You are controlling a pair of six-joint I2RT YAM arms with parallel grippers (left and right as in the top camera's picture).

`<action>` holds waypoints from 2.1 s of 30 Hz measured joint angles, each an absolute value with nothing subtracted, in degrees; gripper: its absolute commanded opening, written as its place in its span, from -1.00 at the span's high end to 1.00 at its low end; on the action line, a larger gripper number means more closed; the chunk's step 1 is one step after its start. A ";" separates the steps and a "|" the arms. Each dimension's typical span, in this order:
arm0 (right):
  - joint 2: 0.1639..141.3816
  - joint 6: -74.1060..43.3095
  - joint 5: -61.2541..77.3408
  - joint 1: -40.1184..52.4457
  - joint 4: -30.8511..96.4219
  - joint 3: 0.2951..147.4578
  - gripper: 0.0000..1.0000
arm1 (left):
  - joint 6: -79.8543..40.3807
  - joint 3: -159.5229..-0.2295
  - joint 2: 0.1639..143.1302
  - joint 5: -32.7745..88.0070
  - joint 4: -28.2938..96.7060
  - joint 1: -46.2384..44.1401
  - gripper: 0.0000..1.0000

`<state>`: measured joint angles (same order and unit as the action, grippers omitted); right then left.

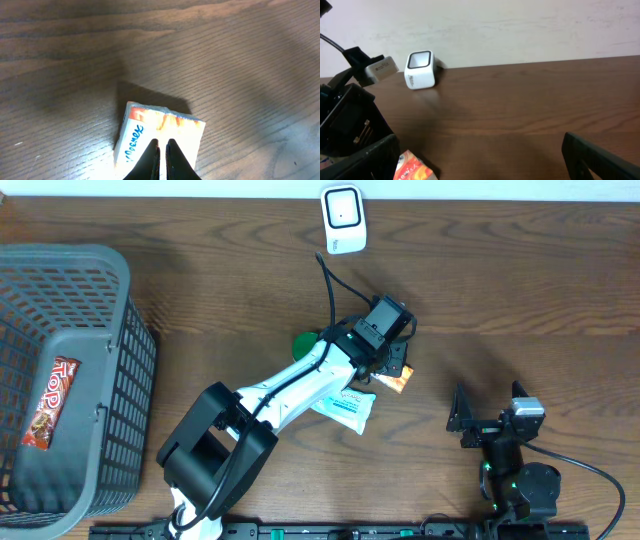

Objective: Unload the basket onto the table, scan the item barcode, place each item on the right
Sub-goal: 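Carry the orange box toward the scanner and set it on the table, then return the left gripper into the basket and grasp the TOP chocolate bar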

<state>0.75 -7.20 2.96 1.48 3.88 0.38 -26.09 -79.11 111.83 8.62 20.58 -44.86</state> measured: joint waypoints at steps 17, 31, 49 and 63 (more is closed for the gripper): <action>0.75 -7.20 2.98 1.48 3.88 0.38 -0.99 | -26.13 -76.77 112.01 9.65 20.56 -44.86 0.85; 0.75 -7.20 2.96 1.48 3.88 0.38 -0.98 | -25.89 -77.01 117.25 14.68 19.73 -44.64 0.85; 0.75 -7.20 2.98 1.48 3.88 0.38 -0.98 | -15.75 -77.21 74.48 -5.21 32.45 -34.28 -0.68; 0.80 -7.20 2.96 1.48 3.88 0.38 -0.98 | -24.40 -77.21 61.17 -1.87 45.08 20.99 -0.68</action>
<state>0.80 -7.20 2.96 1.48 3.88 0.38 -24.40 -77.21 61.17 -1.87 45.08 20.99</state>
